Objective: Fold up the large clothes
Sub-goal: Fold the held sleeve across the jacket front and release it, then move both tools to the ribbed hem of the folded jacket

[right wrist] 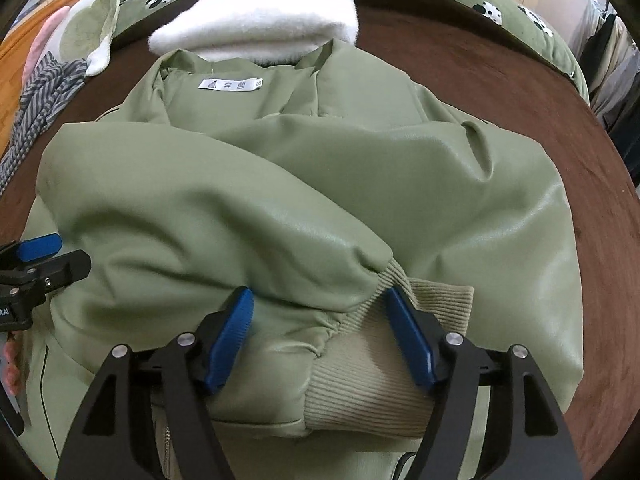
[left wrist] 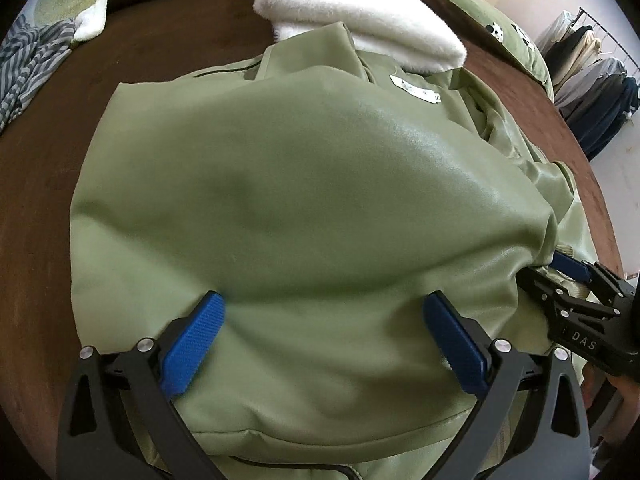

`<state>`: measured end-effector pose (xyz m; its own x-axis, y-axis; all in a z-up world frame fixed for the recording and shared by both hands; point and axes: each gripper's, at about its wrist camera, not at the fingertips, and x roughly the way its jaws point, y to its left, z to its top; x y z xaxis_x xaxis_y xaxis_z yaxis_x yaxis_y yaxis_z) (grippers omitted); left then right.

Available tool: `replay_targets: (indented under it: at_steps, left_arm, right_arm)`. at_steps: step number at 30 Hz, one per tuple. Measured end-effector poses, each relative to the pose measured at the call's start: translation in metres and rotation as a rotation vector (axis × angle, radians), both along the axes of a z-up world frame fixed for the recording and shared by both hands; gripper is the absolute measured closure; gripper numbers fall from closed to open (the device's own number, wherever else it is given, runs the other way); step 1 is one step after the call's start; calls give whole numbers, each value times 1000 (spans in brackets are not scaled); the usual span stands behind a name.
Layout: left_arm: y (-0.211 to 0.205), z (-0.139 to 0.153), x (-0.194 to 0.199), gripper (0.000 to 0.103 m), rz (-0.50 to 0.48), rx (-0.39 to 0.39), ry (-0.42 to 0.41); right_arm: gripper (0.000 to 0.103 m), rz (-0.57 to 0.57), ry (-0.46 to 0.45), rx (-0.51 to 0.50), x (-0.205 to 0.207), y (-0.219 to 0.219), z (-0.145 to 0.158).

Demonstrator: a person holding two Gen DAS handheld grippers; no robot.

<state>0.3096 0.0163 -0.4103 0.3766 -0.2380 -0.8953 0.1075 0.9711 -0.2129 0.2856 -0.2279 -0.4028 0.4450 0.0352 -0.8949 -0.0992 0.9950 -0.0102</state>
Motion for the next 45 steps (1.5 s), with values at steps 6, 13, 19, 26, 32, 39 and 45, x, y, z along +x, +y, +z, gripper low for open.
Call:
replay_targets:
  at_steps: [6, 13, 19, 26, 32, 39, 45]
  left_arm:
    - [3, 3, -8, 6, 6, -5, 16]
    - [9, 11, -23, 6, -15, 22, 12]
    - [23, 46, -56, 7, 29, 86, 40]
    - [32, 109, -124, 6, 64, 166, 32]
    - [39, 141, -195, 6, 149, 156, 16]
    - [54, 108, -287, 6, 239, 197, 67]
    - [79, 65, -342, 6, 283, 125, 83]
  right_arm:
    - [31, -8, 35, -19, -5, 4, 7]
    - [11, -30, 1, -7, -31, 7, 23]
    - [6, -53, -80, 38, -73, 2, 90]
    - [6, -26, -96, 24, -133, -12, 142]
    - [6, 9, -97, 15, -202, -33, 159]
    - [6, 26, -32, 18, -287, -71, 131]
    - [6, -1, 11, 43, -335, -99, 91]
